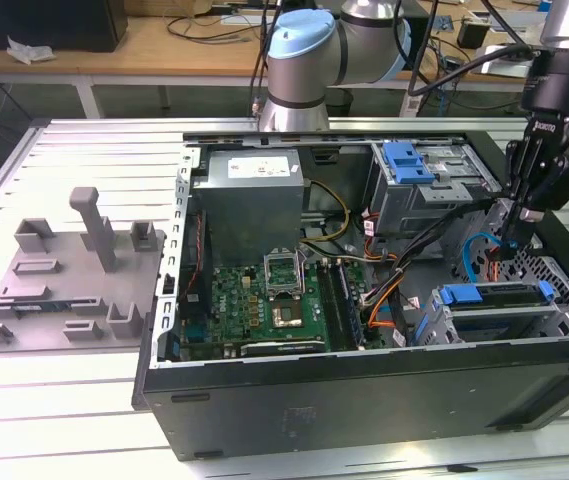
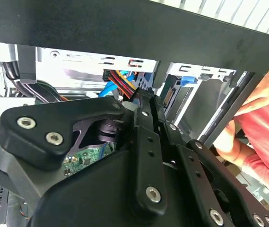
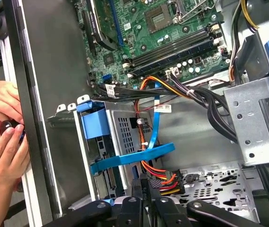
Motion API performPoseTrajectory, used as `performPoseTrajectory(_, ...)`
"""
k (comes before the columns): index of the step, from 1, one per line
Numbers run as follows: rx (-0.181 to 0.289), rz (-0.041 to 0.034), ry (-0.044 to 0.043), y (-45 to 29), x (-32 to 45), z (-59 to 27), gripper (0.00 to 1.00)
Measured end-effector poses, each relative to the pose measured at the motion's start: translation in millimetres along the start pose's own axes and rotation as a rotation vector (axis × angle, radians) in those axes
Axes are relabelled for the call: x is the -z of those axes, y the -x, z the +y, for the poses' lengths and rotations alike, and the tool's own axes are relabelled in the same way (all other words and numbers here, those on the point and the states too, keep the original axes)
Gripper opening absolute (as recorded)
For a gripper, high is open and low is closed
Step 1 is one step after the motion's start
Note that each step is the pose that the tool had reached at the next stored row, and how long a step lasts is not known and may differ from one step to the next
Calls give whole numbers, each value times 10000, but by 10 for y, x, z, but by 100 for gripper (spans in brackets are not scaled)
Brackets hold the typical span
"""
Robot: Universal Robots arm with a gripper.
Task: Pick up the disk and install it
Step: 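Insert the first disk wire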
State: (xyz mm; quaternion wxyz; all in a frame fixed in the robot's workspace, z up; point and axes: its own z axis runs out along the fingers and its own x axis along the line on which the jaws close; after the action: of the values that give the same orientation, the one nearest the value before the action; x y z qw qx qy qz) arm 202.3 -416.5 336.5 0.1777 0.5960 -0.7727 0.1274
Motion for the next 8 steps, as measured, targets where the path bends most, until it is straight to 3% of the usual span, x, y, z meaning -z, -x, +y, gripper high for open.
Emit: performPoseTrajectory(8,3,-29,6,-29,-10,3,16)
